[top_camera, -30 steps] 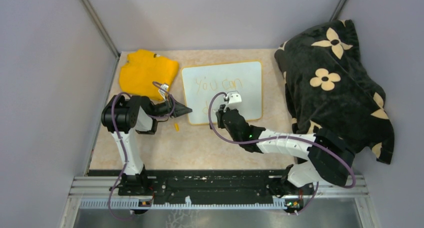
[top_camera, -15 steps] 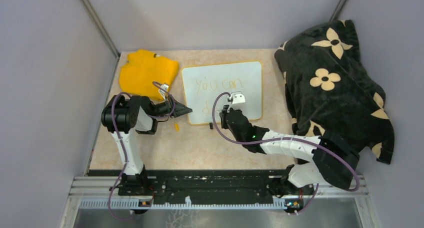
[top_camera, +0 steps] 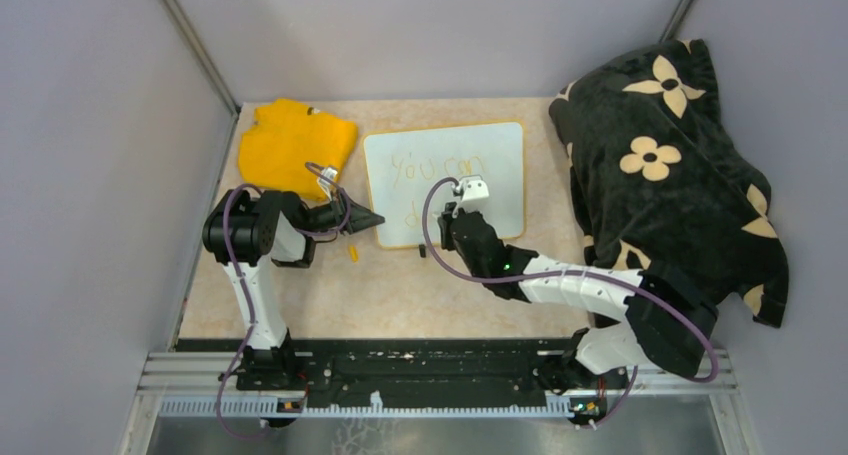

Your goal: Write a sentence on the whiteboard

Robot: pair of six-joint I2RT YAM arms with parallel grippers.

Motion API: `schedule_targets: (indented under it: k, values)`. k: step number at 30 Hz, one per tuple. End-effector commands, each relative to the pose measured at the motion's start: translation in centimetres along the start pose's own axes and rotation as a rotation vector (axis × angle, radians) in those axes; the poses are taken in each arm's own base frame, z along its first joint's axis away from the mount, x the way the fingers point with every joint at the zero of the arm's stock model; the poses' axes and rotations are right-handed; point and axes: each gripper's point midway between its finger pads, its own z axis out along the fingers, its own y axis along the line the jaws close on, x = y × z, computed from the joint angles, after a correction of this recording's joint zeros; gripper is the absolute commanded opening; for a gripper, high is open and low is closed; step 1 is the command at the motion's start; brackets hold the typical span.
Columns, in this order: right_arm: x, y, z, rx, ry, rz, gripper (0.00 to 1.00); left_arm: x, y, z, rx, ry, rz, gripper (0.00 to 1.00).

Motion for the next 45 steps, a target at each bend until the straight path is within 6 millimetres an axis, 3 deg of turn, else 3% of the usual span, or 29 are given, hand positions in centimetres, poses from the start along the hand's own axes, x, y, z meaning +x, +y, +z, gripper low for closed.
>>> schedule_targets:
  k: [1,13,22,28,32,37,42,45]
  values:
    - [-3.1,0.6,0.9,0.007,-0.07,0.02,0.0,-1.2,-0.1,0.2,0.017,-0.063,0.113,0.0]
    - [-1.9,1.6,1.4,-0.037,-0.033,0.034,0.0,-1.2,-0.1,0.2,0.017,-0.062,0.112,0.0]
    - [-0.1,0.7,0.8,-0.027,0.003,0.052,0.0,-1.2,-0.1,0.2,0.016,-0.062,0.109,0.0]
    - [-0.1,0.1,0.1,-0.019,0.001,0.062,0.0,-1.2,-0.1,0.2,0.016,-0.062,0.107,0.0]
    - [-1.9,0.5,-0.8,-0.046,-0.035,0.094,0.0,-1.2,0.0,0.2,0.016,-0.062,0.108,0.0]
    - [-6.1,1.2,-2.7,-0.098,-0.129,0.144,0.0,-1.2,-0.1,0.2,0.017,-0.061,0.108,0.0]
    - [-8.8,-0.2,-4.0,-0.055,-0.196,0.126,0.0,-1.2,-0.1,0.2,0.016,-0.061,0.108,0.0]
    - [-9.3,-1.9,-4.3,-0.001,-0.22,0.103,0.0,-1.1,-0.1,0.3,0.016,-0.061,0.107,0.0]
